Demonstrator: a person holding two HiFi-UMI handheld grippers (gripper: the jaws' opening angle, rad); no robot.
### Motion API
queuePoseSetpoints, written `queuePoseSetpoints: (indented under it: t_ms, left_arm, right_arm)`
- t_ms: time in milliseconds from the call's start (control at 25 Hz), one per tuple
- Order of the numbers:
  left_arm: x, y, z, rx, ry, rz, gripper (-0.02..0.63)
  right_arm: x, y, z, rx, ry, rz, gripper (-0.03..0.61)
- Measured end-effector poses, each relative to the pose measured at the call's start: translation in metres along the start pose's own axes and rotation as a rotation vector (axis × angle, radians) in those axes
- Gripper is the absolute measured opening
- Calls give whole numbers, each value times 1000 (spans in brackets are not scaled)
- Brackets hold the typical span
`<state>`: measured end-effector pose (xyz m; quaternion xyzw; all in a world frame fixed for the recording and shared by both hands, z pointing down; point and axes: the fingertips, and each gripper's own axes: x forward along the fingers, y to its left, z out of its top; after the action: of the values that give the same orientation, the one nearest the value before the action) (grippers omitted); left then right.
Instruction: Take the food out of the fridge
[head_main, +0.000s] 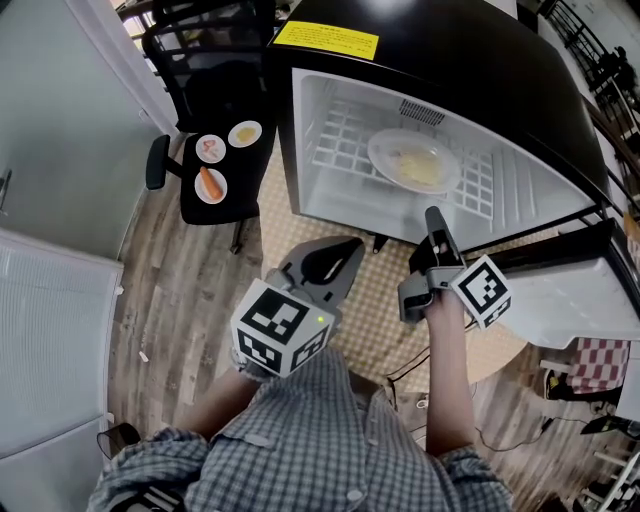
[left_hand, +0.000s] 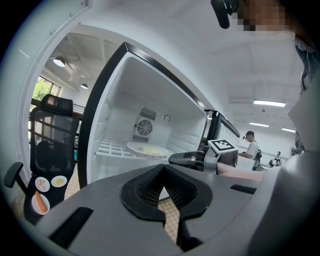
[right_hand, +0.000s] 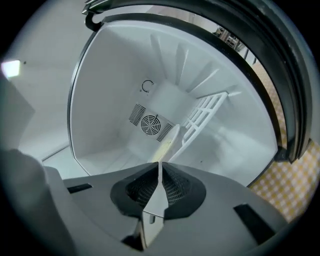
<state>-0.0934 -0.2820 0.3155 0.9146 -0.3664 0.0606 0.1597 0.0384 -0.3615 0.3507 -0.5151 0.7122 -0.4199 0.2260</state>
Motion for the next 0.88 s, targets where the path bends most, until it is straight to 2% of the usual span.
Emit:
queuePoseSetpoints:
  t_ms: [600,880]
  left_arm:
    - [4,2,0,-16,-13,-7,6]
    - [7,2,1,-14,-12,-4,6]
  right_arm:
    - [27,1,0,125,17,22,11]
    - [30,-1,4,228,-5,21,12]
